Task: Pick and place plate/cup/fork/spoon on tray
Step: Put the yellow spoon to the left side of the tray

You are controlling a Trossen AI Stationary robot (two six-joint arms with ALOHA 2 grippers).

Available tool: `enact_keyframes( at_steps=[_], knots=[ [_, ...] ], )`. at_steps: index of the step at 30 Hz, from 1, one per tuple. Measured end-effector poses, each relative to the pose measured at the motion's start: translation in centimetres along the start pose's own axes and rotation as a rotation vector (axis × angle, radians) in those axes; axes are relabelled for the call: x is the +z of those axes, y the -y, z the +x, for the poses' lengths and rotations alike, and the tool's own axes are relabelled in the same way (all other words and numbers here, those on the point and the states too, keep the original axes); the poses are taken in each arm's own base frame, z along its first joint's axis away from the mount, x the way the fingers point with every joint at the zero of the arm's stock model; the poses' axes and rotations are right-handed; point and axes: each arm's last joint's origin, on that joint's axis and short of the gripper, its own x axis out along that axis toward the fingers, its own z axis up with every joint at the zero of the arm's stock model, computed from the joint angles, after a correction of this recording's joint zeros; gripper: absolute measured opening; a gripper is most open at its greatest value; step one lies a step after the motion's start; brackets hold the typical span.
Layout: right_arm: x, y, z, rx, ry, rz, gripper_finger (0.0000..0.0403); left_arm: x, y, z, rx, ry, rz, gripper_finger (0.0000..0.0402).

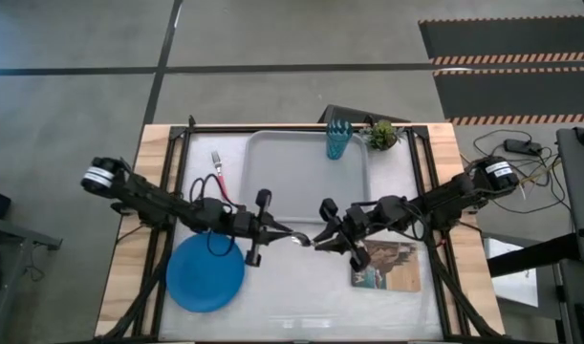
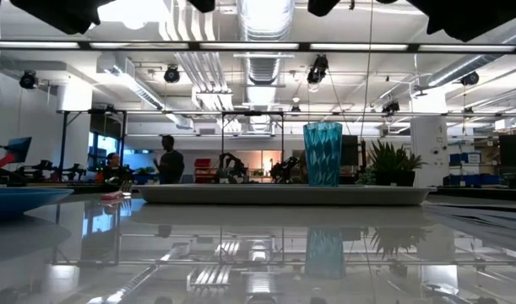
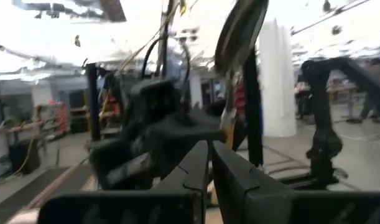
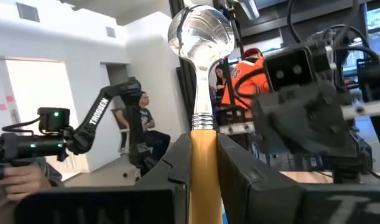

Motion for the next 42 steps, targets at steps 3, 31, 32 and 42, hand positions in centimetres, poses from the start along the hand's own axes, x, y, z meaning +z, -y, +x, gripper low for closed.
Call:
enact_keyframes(
  at_steps=[3,31,32,42],
  knots=[
    [0.0,0.1,0.0,-0.004,-0.004,0.0,0.0037,-0.1,0.1,0.3,-0.031,0.014,-0.002,0.0018],
    [-0.4,1.5,-0.1,-0.064,-0.01,-0.044,0.0037,-0.6,0.4,4.0,-0.005,0.08,-0.032,0.0134],
    [-0.4,1.6,-0.1,-0.076,-0.007,-0.052,0.0037,-0.6,0.3,4.0,0.007,0.075,-0.033,0.0128],
    [-0.4,1.6,-0.1,-0.104,-0.004,-0.101,0.0037,-0.9,0.2,3.9,0.062,0.052,-0.034,0.0048]
  ],
)
